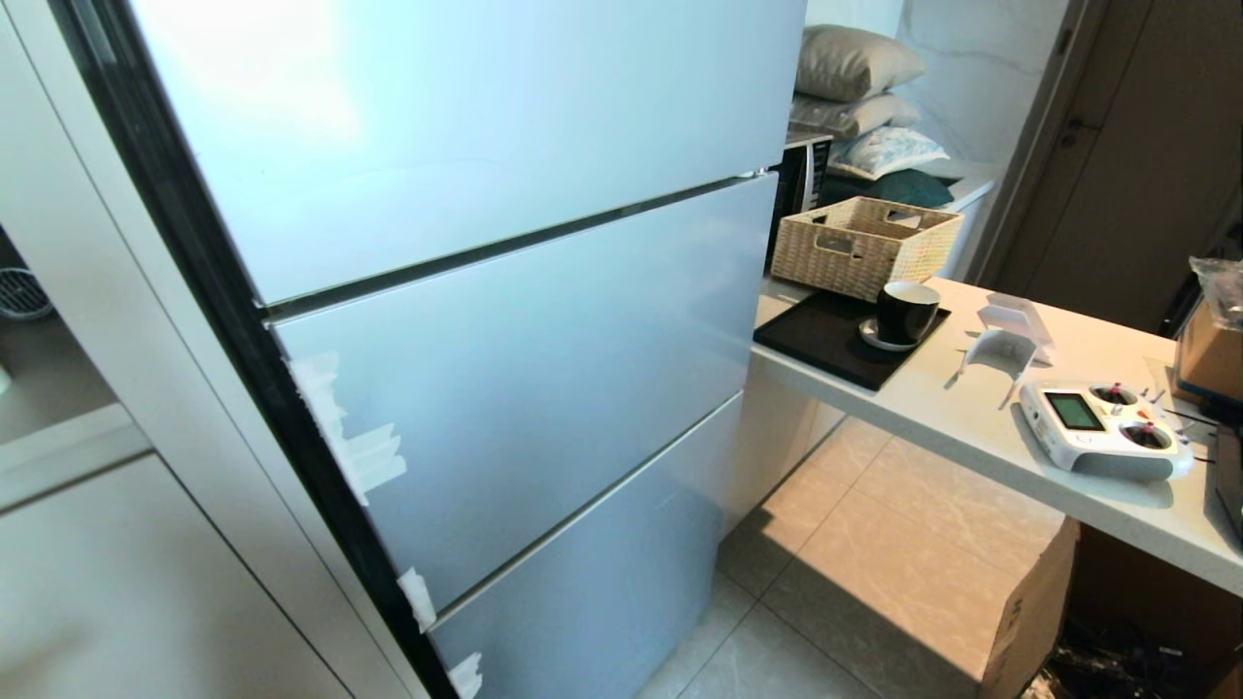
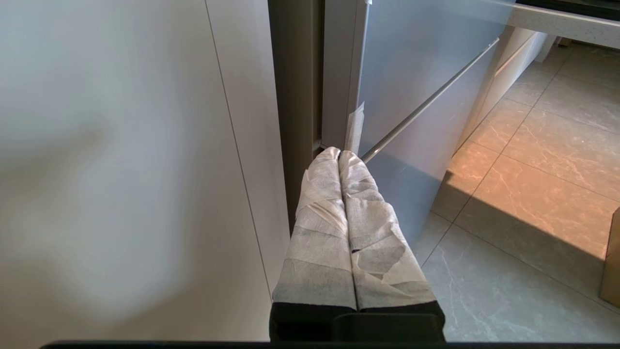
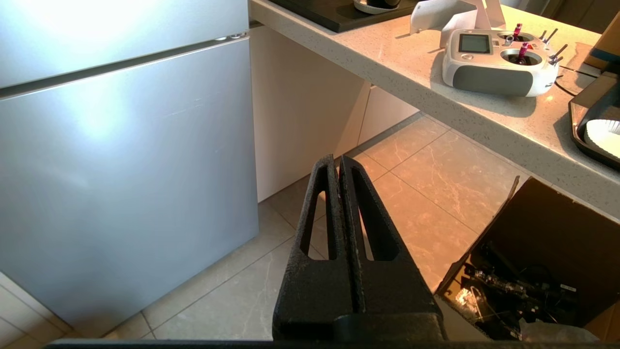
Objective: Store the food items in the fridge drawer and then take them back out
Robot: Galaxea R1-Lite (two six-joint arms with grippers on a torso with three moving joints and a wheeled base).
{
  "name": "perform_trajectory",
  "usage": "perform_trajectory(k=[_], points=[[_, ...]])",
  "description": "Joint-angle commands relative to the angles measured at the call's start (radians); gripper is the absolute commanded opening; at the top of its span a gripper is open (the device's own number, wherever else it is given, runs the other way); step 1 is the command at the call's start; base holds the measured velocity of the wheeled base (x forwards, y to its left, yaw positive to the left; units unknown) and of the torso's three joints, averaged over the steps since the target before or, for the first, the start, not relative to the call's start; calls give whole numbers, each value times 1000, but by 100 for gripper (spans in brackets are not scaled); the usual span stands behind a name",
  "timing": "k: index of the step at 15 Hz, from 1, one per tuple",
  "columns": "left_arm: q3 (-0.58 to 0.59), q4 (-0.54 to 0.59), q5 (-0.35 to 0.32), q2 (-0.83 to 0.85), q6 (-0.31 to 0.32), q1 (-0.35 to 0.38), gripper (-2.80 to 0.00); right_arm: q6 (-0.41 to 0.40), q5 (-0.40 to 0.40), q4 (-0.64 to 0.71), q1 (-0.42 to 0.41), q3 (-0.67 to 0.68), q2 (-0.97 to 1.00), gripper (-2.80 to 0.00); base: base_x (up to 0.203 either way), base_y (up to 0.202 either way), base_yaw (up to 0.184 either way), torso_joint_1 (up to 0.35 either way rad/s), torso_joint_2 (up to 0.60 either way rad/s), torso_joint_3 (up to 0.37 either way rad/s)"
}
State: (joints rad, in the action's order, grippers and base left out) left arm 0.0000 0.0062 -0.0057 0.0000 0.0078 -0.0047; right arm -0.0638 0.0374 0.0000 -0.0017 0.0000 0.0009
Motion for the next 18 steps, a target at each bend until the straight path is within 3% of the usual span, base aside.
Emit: perform_trajectory(k=[1,13,15,18], points=[[0,0,0,2,0,0,-280,-1,1,0,0,0,1,-280,0,0,0,0,0,0],[-1,-4,-3,2,24,0,-280,-1,1,0,0,0,1,-280,0,0,0,0,0,0],[-79,-33,-6,11,36,0,-280,-1,1,0,0,0,1,-280,0,0,0,0,0,0],[-219,-43,-44,171,-30,-2,-280,-1,1,0,0,0,1,-280,0,0,0,0,0,0]])
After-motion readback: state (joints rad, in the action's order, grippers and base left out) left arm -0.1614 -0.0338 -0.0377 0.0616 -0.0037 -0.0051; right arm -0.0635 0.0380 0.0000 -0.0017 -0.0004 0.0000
